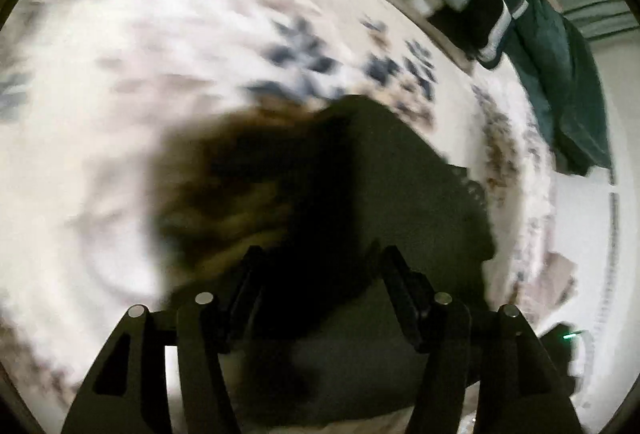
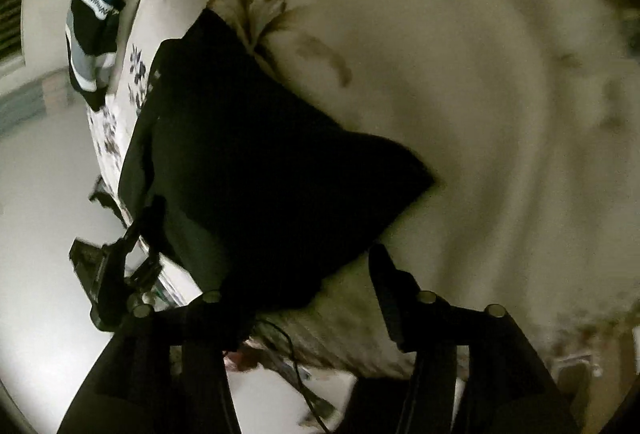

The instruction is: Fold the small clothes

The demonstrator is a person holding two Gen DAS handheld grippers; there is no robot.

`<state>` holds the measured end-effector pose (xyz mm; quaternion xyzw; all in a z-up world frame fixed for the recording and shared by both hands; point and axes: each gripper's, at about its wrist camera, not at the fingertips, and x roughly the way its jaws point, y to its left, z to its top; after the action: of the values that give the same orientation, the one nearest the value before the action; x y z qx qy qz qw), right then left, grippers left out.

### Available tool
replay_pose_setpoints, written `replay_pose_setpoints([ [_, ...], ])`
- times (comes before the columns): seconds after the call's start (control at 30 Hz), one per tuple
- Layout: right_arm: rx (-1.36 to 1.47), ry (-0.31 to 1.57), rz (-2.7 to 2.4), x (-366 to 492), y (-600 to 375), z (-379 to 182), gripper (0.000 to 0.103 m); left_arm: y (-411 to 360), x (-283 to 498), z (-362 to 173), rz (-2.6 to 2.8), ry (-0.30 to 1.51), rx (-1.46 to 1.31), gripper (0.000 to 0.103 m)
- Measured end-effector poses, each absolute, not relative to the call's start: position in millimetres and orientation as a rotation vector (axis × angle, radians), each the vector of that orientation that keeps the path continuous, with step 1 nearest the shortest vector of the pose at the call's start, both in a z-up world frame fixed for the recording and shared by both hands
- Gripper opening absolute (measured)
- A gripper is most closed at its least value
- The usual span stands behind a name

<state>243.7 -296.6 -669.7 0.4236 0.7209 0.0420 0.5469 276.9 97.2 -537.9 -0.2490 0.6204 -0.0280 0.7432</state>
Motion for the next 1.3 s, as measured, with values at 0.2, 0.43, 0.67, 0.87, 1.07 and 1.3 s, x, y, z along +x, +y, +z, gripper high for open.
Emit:
replay_pose_setpoints([
  [0.2, 0.846, 1.645, 0.143, 274.0, -307.8, -619.5, 0.060, 135.0, 196.0, -585.8, 0.220, 1.464, -0.395, 0.061],
  [0.43, 0.500, 1.607, 0.248, 410.7, -235.1, -673.6, 0.060, 126.2, 193.6, -625.7, 0.274, 1.416, -0.389, 0.103],
  [0.67, 0.407, 1.497, 0.283, 438.7, -223.8, -659.9, 0.012, 120.2, 211.3, -633.3, 0.352, 1.492, -0.354, 0.103],
  [0.87, 0.382, 1.374, 0.223, 451.0, -236.3, -616.8, 0.008, 131.9, 233.4, -590.7, 0.356, 1.449, -0.386, 0.103],
  [1.07, 0.386, 1.373, 0.198, 480.9, -232.1, -624.5, 0.006, 133.0, 304.9, -560.5, 0.261, 1.325, -0.440, 0.103],
  [1.3, 0.481, 1.533, 0.271, 504.6, -226.4, -678.1, 0.007, 103.4, 408.8, -605.9, 0.025, 1.330, -0.514, 0.089],
])
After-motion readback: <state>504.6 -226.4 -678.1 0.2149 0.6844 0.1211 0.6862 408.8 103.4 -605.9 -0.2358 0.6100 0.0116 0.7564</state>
